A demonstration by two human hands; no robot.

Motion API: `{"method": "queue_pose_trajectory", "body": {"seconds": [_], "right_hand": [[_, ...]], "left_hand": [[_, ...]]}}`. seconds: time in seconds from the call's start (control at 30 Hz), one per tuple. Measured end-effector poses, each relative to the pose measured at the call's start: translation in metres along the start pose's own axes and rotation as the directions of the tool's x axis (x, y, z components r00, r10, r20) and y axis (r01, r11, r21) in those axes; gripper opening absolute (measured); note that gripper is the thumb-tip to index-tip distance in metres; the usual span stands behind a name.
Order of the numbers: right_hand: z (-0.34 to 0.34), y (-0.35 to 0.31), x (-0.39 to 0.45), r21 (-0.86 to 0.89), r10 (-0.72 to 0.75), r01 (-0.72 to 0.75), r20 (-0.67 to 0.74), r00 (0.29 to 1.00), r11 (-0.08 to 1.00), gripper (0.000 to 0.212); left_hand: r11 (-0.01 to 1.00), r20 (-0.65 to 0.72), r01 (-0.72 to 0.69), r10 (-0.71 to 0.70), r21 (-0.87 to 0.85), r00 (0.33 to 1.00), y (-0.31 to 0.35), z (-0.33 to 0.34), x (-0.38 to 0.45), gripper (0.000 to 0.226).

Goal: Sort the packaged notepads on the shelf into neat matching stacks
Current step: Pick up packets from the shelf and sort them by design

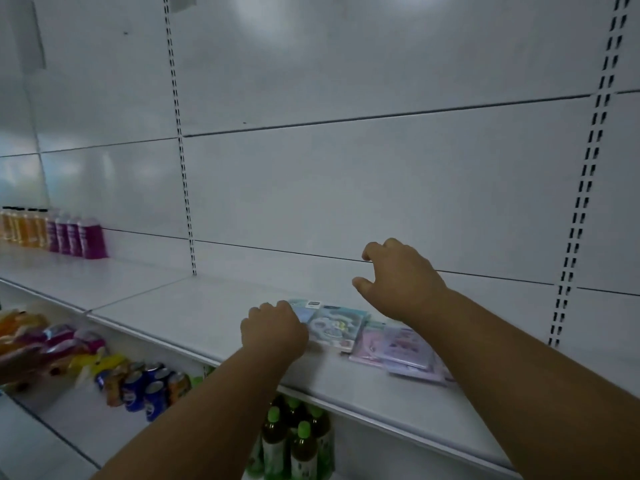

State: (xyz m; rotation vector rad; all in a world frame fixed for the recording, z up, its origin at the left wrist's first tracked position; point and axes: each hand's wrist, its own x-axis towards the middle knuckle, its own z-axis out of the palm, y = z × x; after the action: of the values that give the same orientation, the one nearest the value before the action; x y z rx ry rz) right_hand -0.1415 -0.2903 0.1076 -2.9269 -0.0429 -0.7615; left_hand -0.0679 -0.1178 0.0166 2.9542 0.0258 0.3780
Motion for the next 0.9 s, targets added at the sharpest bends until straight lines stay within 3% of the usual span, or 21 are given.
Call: {"method": "queue_pose_trajectory", "body": {"seconds": [0.1, 0.23, 0.33, 0.47, 0.6, 0.67, 0.77, 0.9], "right_hand": [[0.015, -0.014, 0.013, -0.008, 0.018, -0.018, 0.019, 1.0, 1.0, 0.045], [0.034, -0.03, 0.021, 0.006, 0.095, -0.096, 0.03, 0.995, 0.995, 0.044], [0.049, -0.042, 0.024, 0.01, 0.176, -0.177, 0.074, 0.982, 0.984, 0.045], [0.073, -0.056, 0.025, -0.03, 0.303, -0.302, 0.161, 0.939, 0.953, 0.046], [0.1, -0.073, 0.027, -0.109, 0.427, -0.414, 0.277, 0.861, 0.904, 0.055], [0.113, -0.078, 0.032, -0.16, 0.485, -0.458, 0.333, 0.809, 0.874, 0.068], [0.131, -0.081, 0.043, -0.257, 0.568, -0.507, 0.382, 0.729, 0.823, 0.088], [0.129, -0.089, 0.049, -0.257, 0.626, -0.571, 0.33, 0.706, 0.779, 0.082]], "left_hand": [[0.999, 0.115, 0.036, -0.031, -0.04, 0.993, -0.014, 0.004, 0.023, 0.051], [0.998, 0.129, 0.02, -0.011, -0.064, 0.992, -0.026, 0.009, 0.047, 0.066], [0.954, 0.164, 0.091, -0.044, -0.287, 0.985, -0.034, 0.004, 0.063, 0.063], [0.751, 0.177, 0.096, 0.028, -0.653, 0.984, -0.053, -0.007, 0.076, 0.036], [0.329, 0.136, 0.097, 0.097, -0.939, 0.986, -0.078, -0.018, 0.062, 0.013], [0.191, 0.129, 0.096, 0.172, -0.977, 0.977, -0.09, -0.027, 0.052, 0.011], [0.12, 0.064, 0.035, 0.245, -0.992, 0.967, -0.108, -0.04, 0.045, 0.011], [0.112, 0.037, 0.008, 0.262, -0.994, 0.964, -0.126, -0.043, 0.043, 0.013]]}}
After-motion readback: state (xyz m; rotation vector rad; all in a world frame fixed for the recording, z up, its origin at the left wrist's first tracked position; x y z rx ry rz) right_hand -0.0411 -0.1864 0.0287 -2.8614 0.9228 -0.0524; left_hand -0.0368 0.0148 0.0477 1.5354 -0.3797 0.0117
